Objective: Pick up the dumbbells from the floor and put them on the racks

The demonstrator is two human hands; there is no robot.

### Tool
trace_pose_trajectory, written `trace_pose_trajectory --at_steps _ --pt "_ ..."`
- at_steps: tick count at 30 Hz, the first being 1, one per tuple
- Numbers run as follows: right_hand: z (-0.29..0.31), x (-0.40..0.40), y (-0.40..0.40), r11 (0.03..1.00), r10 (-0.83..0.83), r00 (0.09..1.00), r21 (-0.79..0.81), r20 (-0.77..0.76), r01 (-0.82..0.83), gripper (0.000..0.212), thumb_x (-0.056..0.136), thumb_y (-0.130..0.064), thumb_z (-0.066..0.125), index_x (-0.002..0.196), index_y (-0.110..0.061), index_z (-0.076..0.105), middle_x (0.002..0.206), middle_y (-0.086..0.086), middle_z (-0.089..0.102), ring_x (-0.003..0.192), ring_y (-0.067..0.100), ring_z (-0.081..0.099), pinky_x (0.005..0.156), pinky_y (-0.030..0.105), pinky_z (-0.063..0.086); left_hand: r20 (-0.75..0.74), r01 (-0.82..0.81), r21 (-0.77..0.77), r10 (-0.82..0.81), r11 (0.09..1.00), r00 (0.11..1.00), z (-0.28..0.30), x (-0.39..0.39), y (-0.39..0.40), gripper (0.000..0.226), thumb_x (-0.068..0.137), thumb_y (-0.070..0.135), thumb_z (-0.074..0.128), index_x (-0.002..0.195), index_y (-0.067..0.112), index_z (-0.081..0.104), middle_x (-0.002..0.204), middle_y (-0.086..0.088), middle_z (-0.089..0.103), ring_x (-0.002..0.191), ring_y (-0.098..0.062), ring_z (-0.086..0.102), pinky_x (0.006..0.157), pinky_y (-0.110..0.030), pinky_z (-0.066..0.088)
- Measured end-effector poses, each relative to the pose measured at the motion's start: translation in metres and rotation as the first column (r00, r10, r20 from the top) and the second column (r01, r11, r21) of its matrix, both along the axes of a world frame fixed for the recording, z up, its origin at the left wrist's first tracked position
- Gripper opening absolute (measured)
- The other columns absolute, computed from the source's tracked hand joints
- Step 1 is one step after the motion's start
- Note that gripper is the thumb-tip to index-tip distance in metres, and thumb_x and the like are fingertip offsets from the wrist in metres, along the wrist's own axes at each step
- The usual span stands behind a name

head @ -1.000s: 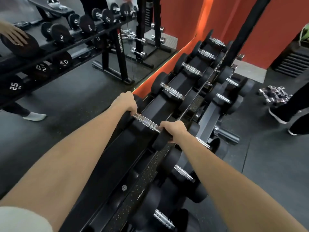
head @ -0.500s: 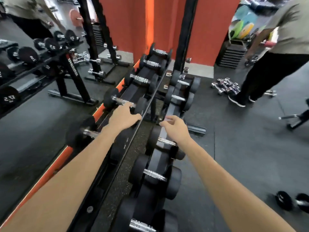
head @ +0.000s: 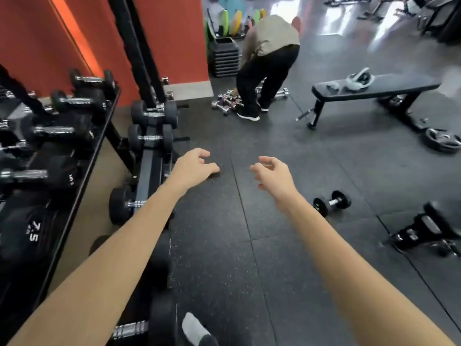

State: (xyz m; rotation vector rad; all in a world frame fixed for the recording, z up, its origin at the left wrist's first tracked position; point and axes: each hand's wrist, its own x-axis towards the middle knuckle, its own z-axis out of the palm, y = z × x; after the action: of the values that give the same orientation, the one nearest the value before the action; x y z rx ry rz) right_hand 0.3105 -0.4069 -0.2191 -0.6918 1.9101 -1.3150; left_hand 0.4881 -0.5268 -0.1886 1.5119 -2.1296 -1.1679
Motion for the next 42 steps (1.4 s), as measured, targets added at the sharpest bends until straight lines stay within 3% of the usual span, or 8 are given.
trace_pose_trajectory --at_steps 5,10,15,20,24,33,38,42 --pt "-0.016 -0.088 0.094 0.982 -0.188 0.978 0.001 0.089 0.188 0.050 0.075 -0.036 0.067 0.123 -0.026 0.062 0.110 -0.005 0.070 0.107 0.022 0.069 0.095 0.044 0.057 -0.019 0.154 0.050 -0.153 0.987 0.988 -0.012 -0.106 0.079 0.045 0.084 0.032 0.073 0.128 0.025 0.063 0.120 0.001 0.068 0.105 -0.017 0.064 0.094 -0.034 0.051" --pt "-0.021 -0.165 0.154 0.935 -0.353 0.926 0.003 0.131 0.356 0.051 0.070 -0.040 0.066 0.119 -0.029 0.061 0.120 0.000 0.070 0.088 0.016 0.067 0.087 0.040 0.057 -0.019 0.286 0.072 -0.285 0.956 0.958 -0.018 -0.201 0.123 0.038 0.082 0.030 0.073 0.120 0.029 0.067 0.109 0.007 0.071 0.098 -0.011 0.063 0.080 -0.024 0.046" --pt "-0.028 -0.246 0.183 0.892 -0.452 0.886 0.037 0.100 0.451 0.056 0.066 -0.039 0.066 0.121 -0.026 0.062 0.116 -0.001 0.069 0.104 0.020 0.068 0.094 0.041 0.054 -0.003 0.410 0.108 -0.412 0.906 0.911 -0.031 -0.296 0.128 0.037 0.080 0.033 0.072 0.116 0.033 0.066 0.103 0.013 0.070 0.089 0.000 0.062 0.062 -0.014 0.039" --pt "-0.035 -0.337 0.191 0.856 -0.514 0.858 0.075 0.014 0.511 0.040 0.075 -0.032 0.069 0.115 -0.028 0.064 0.106 -0.005 0.070 0.098 0.018 0.069 0.092 0.041 0.058 -0.049 0.465 0.219 -0.467 0.857 0.883 -0.053 -0.407 0.110 0.034 0.082 0.030 0.072 0.115 0.032 0.064 0.112 0.003 0.068 0.103 -0.017 0.065 0.094 -0.035 0.052" --pt "-0.047 -0.403 0.190 0.824 -0.561 0.827 0.117 0.033 0.554 0.035 0.084 -0.025 0.070 0.118 -0.023 0.065 0.102 -0.007 0.069 0.099 0.021 0.072 0.082 0.036 0.058 -0.183 0.445 0.372 -0.406 0.814 0.896 -0.072 -0.487 0.110 0.028 0.088 0.018 0.070 0.115 0.023 0.066 0.118 -0.003 0.069 0.102 -0.019 0.069 0.087 -0.033 0.054" --pt "-0.098 -0.561 0.151 0.850 -0.500 0.866 0.212 0.029 0.483 0.044 0.085 -0.026 0.071 0.128 -0.020 0.064 0.114 0.001 0.070 0.101 0.019 0.066 0.095 0.041 0.054 -0.085 0.317 0.564 -0.329 0.762 0.941 -0.128 -0.648 0.097 0.054 0.087 0.024 0.071 0.136 0.028 0.050 0.118 -0.001 0.060 0.104 -0.024 0.060 0.083 -0.033 0.048" --pt "-0.119 -0.658 0.116 0.895 -0.397 0.914 0.255 0.082 0.366 0.047 0.086 -0.026 0.070 0.132 -0.016 0.063 0.113 -0.001 0.069 0.110 0.022 0.066 0.097 0.039 0.052 -0.019 0.159 0.581 -0.181 0.798 0.983 -0.160 -0.730 0.078 0.053 0.085 0.027 0.071 0.134 0.027 0.052 0.113 0.002 0.061 0.101 -0.019 0.060 0.070 -0.030 0.047" --pt "-0.136 -0.720 0.087 0.913 -0.326 0.940 0.291 0.096 0.287 0.047 0.086 -0.027 0.069 0.132 -0.018 0.063 0.118 0.000 0.069 0.114 0.022 0.065 0.105 0.045 0.051 -0.014 0.088 0.585 -0.099 0.806 0.995 -0.185 -0.786 0.071 0.051 0.083 0.029 0.070 0.131 0.027 0.055 0.115 0.001 0.063 0.102 -0.020 0.061 0.077 -0.032 0.050"
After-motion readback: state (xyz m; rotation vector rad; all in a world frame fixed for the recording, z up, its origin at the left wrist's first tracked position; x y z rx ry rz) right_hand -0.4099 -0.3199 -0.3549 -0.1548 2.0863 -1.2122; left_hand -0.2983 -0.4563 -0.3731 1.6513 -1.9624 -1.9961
